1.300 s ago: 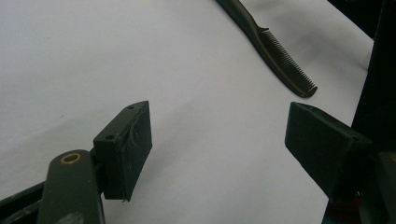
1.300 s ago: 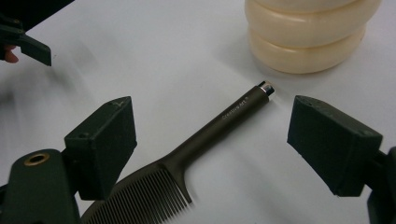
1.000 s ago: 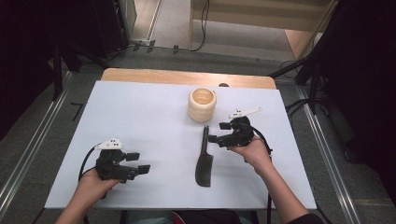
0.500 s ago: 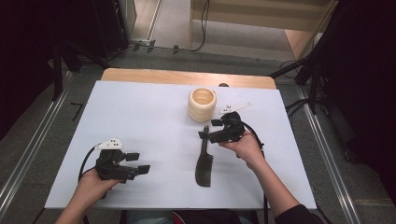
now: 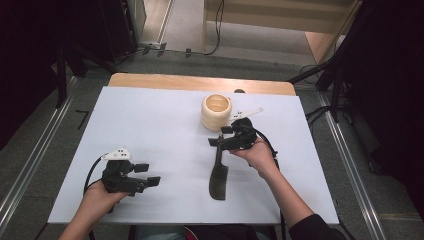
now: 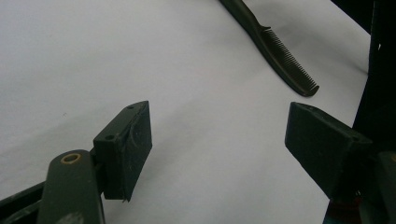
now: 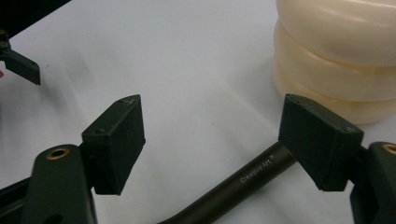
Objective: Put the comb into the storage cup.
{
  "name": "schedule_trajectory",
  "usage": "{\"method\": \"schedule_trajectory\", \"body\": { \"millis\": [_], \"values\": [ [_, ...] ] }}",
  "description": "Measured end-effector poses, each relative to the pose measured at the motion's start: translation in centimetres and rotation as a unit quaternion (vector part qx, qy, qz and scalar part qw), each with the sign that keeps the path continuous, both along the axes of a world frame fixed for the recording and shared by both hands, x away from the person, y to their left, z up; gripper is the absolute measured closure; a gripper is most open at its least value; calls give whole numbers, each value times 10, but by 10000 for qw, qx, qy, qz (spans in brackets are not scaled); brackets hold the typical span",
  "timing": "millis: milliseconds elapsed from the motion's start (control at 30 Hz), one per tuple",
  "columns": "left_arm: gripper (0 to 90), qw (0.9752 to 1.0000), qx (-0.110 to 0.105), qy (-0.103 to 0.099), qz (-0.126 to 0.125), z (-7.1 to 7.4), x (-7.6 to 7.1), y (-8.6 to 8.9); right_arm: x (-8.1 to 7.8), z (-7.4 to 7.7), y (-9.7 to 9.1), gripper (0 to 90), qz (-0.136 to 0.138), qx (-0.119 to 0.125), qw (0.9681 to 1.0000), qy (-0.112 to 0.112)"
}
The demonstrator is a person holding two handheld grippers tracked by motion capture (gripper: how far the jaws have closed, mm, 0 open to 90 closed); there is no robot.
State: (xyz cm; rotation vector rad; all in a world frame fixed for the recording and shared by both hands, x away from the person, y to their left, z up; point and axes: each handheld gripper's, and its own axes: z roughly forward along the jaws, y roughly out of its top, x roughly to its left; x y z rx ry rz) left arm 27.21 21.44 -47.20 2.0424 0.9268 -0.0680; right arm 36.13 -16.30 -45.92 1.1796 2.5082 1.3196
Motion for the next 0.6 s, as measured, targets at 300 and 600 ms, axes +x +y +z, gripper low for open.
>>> {"method": "schedule_trajectory", "body": {
  "millis": [300,600],
  "values": [
    [238,10000,-3,-5,10,0,0,0,3,-6,2,600,-20,-75,9999,108],
    [238,10000,5,-11,14,1,0,1,6,-16,5,876,123,-180,9995,218]
  ]
}}
